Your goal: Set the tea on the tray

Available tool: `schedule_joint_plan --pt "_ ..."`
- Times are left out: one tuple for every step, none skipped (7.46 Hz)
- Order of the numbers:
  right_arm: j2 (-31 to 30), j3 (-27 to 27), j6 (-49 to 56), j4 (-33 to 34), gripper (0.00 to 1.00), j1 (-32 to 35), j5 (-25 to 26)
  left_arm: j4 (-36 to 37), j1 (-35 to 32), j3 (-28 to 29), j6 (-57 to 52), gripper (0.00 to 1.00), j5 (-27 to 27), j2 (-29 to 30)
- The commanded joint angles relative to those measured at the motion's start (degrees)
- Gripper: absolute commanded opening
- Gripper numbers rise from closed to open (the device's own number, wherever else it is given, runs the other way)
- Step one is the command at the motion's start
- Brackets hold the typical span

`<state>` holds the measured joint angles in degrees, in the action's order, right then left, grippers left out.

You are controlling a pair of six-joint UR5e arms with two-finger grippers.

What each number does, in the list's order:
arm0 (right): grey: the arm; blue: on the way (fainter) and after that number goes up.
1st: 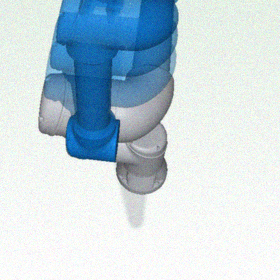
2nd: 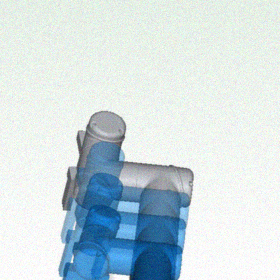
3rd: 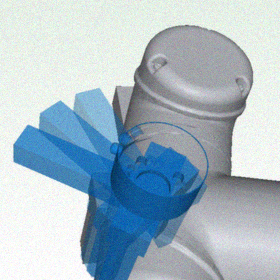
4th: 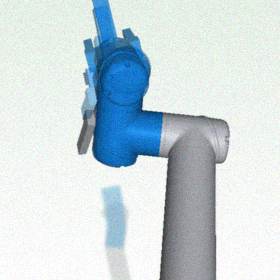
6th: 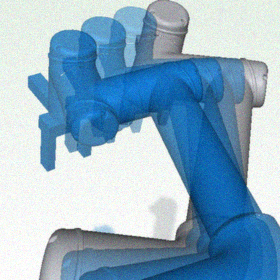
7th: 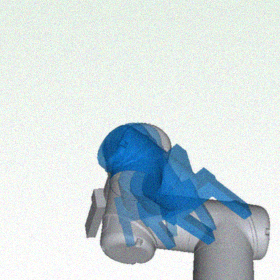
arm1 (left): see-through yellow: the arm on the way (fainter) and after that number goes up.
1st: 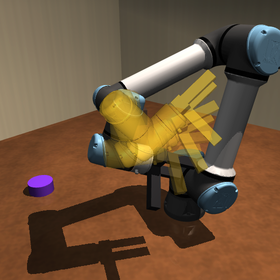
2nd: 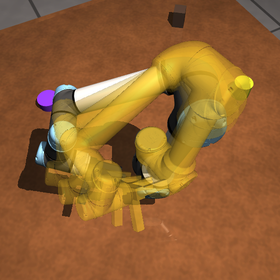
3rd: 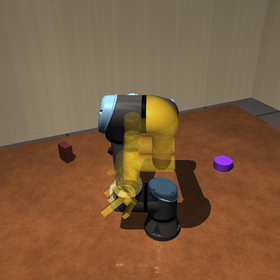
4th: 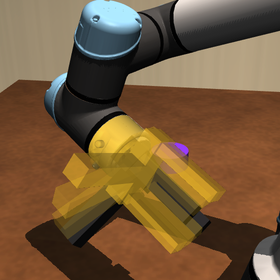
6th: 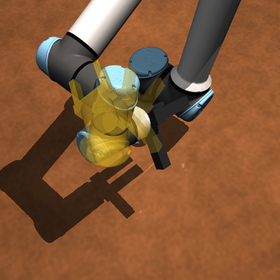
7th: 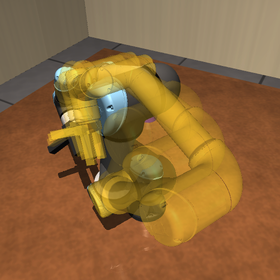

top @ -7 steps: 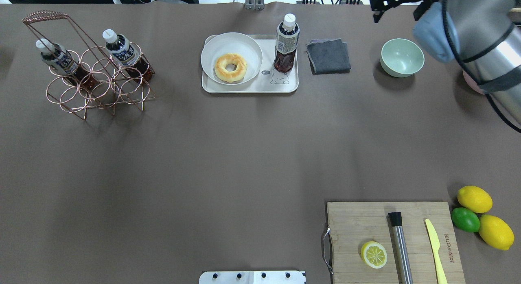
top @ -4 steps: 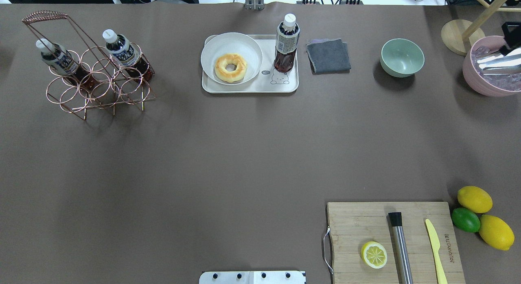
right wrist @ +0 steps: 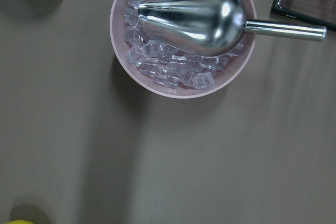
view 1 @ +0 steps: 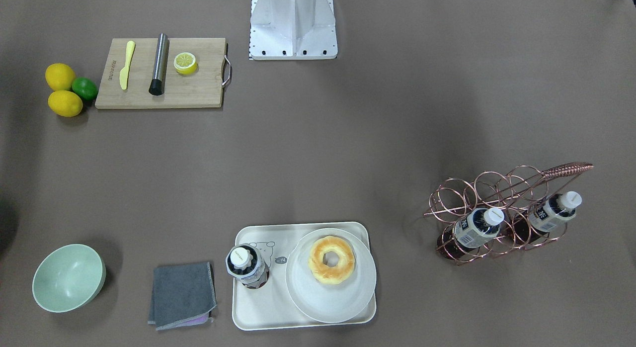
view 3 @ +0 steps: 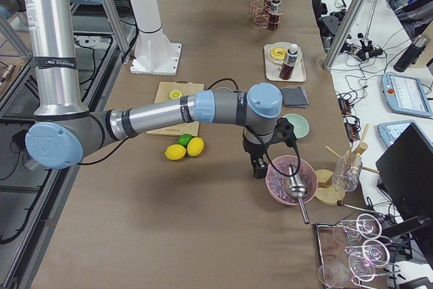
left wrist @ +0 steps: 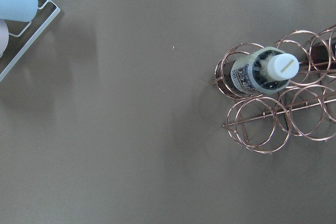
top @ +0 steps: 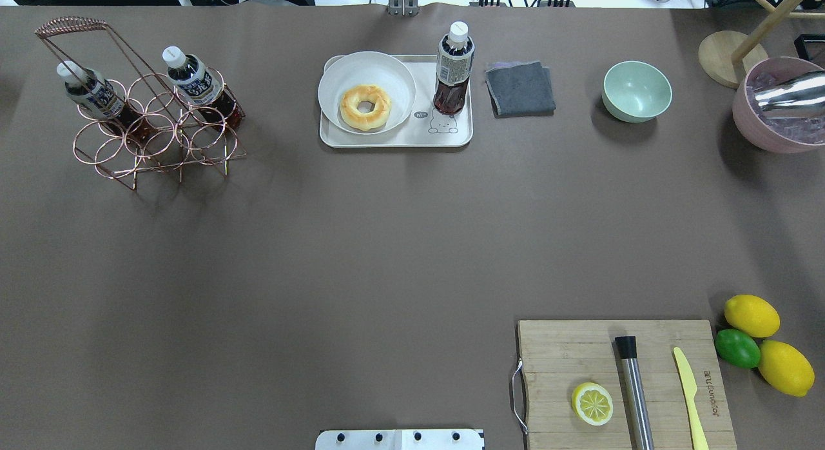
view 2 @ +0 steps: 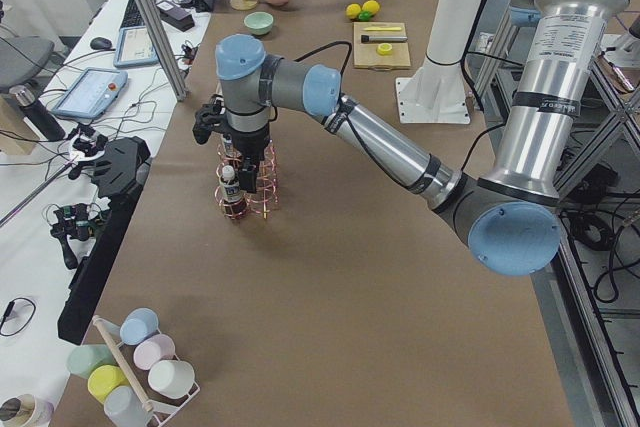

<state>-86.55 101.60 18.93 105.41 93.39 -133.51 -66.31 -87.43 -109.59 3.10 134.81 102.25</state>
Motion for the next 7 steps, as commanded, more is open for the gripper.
schedule_joint_plan --pt "-1.6 -0.1 2.5 0.0 1.0 2.8 -1.9 -0.3 -3.4 3.5 -8.0 0.97 1.9 -1.2" --pt "-1.2 0.1 2.2 -0.1 1.0 2.8 -2.3 -4.3 -3.5 4.1 -10.8 0.97 1.9 -4.5" --pt "-1.1 0.0 2.1 0.0 1.0 2.8 -2.3 -8.3 -4.2 5.7 -10.3 0.97 1.9 -5.1" --pt "-1.1 0.1 2.1 0.0 1.0 2.8 -2.3 -9.1 -4.9 6.8 -10.8 0.97 2.0 -6.9" --pt "-0.9 0.1 2.1 -0.1 1.0 2.7 -2.3 -10.4 -5.1 8.3 -10.9 0.97 2.0 -7.1" --pt "-0.9 0.1 2.1 -0.1 1.0 2.7 -2.3 -10.8 -6.2 9.2 -10.9 0.97 2.1 -7.8" --pt "-0.9 0.4 2.1 0.0 1.0 2.7 -2.4 -10.8 -7.0 9.0 -10.9 0.97 2.1 -8.5"
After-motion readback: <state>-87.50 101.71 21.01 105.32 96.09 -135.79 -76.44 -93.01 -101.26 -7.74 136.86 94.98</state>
